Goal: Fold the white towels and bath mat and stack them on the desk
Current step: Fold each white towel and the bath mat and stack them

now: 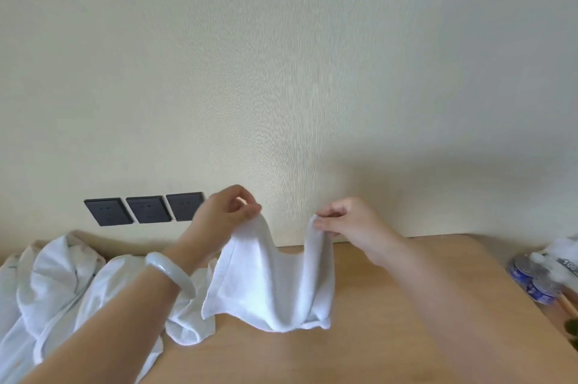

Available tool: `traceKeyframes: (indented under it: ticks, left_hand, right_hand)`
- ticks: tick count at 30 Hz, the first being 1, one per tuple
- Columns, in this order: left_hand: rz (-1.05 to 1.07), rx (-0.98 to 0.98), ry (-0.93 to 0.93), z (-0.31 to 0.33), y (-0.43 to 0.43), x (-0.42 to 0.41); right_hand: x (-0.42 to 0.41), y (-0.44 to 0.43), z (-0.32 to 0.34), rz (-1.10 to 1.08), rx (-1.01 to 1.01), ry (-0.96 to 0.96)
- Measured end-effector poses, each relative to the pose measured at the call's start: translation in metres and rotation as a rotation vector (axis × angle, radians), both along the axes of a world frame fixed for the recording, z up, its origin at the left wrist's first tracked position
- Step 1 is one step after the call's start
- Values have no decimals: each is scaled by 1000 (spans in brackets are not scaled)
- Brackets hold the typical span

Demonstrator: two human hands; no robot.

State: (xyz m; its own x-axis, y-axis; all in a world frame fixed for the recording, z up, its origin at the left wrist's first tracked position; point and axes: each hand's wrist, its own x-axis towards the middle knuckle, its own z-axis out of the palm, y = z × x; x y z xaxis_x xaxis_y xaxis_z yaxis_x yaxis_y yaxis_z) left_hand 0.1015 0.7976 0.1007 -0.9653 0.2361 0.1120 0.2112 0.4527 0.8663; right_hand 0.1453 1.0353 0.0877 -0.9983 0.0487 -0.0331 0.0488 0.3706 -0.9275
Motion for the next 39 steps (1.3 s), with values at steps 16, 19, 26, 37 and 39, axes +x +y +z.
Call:
traceKeyframes:
  ticks: [16,19,26,37,39]
  left_hand:
    - [-378,131,-156,17,7,18]
    - [-422,193,-166,27,-2,21]
    - [-467,111,-77,45,-31,18]
    - [-323,83,-143,27,-58,16]
    - [-296,79,-130,22,-62,13]
  right_hand:
    - [-5,19,-84,-408,-326,-136]
    - [-14,19,-126,-326,-242,-429]
    - [-47,-11,-159,-211,-609,-557]
    - [-34,-28,-146,41,-670,-866]
    - [-31,-21,-140,16,-784,-831]
